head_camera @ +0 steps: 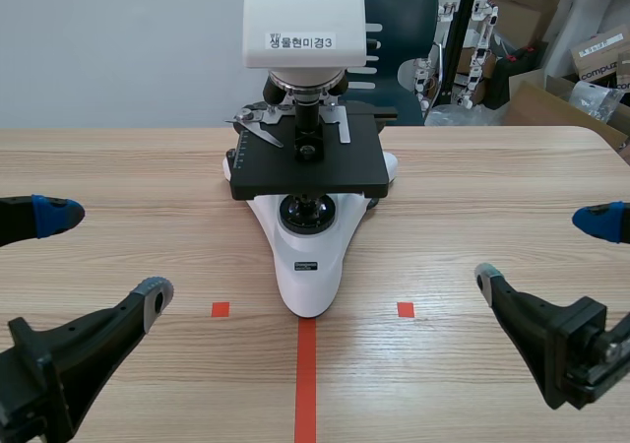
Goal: Point at the stage clip
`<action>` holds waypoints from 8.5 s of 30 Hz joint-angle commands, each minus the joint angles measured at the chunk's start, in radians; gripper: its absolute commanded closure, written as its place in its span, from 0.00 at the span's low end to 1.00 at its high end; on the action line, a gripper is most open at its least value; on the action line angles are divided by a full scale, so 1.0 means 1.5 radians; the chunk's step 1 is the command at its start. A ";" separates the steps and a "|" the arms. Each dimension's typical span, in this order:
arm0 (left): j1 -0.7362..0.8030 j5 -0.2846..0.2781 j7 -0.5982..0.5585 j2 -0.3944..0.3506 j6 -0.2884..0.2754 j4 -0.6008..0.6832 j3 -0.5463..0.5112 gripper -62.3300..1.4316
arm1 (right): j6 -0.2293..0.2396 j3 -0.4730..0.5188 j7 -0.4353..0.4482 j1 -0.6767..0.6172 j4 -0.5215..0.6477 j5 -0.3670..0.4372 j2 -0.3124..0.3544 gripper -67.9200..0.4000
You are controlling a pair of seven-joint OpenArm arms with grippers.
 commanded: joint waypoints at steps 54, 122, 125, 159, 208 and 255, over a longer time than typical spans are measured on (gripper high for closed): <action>-0.291 -0.045 -0.080 -0.247 0.004 -0.134 0.072 0.84 | -0.003 0.003 0.008 0.006 0.004 0.002 0.009 0.00; -0.645 -0.022 -0.106 -0.117 -0.024 -0.417 0.380 0.90 | -0.003 0.003 0.008 0.006 0.004 0.002 0.009 0.00; -0.649 -0.023 -0.105 -0.117 -0.024 -0.417 0.380 0.90 | -0.003 0.003 0.008 0.006 0.004 0.002 0.009 0.00; -0.655 -0.025 -0.115 -0.117 -0.023 -0.417 0.380 0.90 | -0.003 0.003 0.008 0.006 0.004 0.002 0.009 0.00; -0.654 -0.024 -0.115 -0.117 -0.023 -0.417 0.380 0.90 | -0.003 0.003 0.008 0.006 0.004 0.002 0.009 0.00; -0.414 -0.127 -0.178 -0.255 -0.030 -0.291 0.216 0.00 | -0.003 0.003 0.008 0.006 0.004 0.002 0.009 0.00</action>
